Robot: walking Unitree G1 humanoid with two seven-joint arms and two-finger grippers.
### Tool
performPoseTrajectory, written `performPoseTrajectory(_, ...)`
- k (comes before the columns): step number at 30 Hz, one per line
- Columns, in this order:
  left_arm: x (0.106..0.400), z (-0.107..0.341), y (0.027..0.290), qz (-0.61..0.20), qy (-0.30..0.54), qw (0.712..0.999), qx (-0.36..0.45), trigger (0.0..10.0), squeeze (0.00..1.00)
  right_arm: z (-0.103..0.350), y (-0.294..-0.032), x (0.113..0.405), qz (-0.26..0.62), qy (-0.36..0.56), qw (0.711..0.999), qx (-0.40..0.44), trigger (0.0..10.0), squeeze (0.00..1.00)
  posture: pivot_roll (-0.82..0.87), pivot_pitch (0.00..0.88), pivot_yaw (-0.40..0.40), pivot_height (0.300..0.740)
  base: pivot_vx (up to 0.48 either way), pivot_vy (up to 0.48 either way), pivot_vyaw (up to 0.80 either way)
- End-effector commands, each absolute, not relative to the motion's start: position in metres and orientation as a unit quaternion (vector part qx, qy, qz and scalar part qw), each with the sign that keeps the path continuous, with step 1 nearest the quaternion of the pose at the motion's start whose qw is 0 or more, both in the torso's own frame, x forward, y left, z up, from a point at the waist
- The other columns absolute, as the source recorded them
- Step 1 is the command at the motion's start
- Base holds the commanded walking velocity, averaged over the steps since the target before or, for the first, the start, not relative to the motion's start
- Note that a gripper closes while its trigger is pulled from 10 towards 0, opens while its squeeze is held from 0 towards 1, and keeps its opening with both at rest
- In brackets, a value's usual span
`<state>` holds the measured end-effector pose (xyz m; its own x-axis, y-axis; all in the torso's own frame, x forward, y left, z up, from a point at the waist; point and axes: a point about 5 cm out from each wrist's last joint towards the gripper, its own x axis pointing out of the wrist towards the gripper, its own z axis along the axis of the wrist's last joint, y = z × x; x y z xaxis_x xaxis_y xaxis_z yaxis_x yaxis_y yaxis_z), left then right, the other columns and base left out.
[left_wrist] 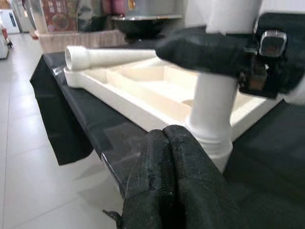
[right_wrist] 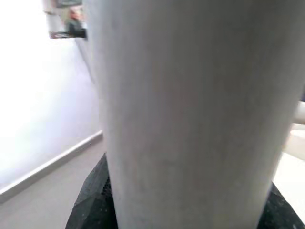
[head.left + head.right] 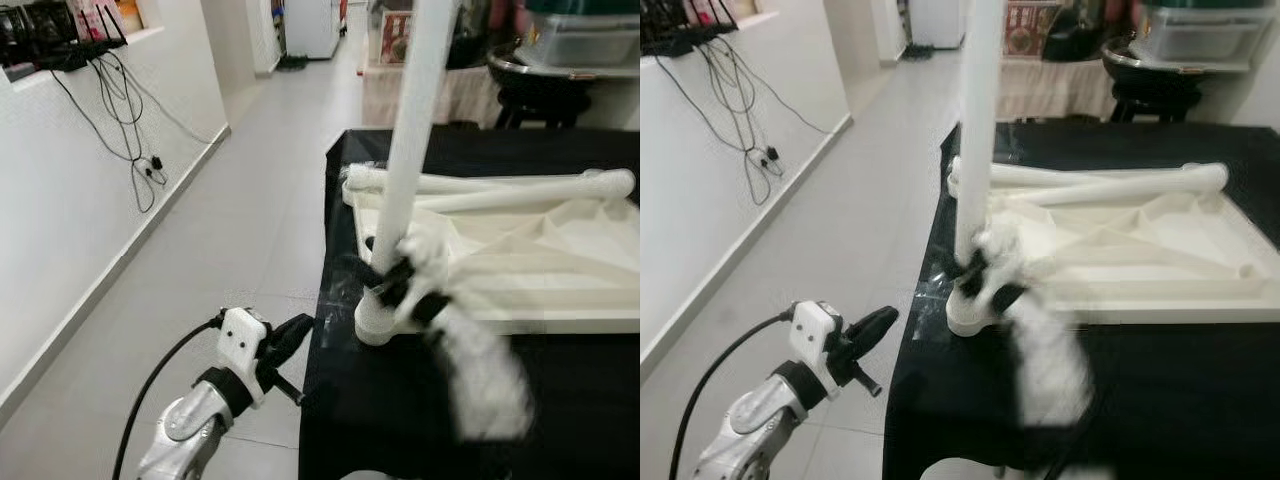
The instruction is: Building children table
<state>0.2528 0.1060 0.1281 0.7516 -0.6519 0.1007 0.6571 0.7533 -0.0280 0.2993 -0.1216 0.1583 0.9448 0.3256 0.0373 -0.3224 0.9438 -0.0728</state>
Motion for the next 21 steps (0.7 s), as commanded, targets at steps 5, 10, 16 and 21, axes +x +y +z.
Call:
performPoseTrajectory(5, 0.255, 0.124, 0.112, -0.353, -0.03, 0.935, -0.025, 10.0, 0.0, 0.125, -0.136, 0.308, 0.148, 0.071, 0.984, -0.069, 0.0, 0.0, -0.06, 0.075, 0.055, 0.74, 0.0, 0.0, 0.0)
performPoseTrajectory(10, 0.256, 0.125, 0.112, -0.342, -0.033, 0.939, -0.027, 10.0, 0.0, 0.13, -0.131, 0.316, 0.184, 0.066, 0.979, -0.053, 10.0, 0.0, -0.05, 0.074, 0.054, 0.74, 0.0, 0.0, 0.0)
performPoseTrajectory(16, 0.257, 0.125, 0.111, -0.342, -0.034, 0.939, -0.028, 10.0, 0.0, 0.163, -0.112, 0.323, 0.32, 0.018, 0.947, -0.036, 10.0, 1.0, -0.05, 0.072, 0.049, 0.74, 0.0, 0.0, 0.0)
performPoseTrajectory(21, 0.257, 0.125, 0.108, -0.343, -0.035, 0.938, -0.028, 10.0, 0.0, 0.188, -0.112, 0.334, 0.491, -0.011, 0.867, -0.078, 10.0, 0.0, -0.03, 0.068, 0.041, 0.74, 0.0, 0.0, 0.0)
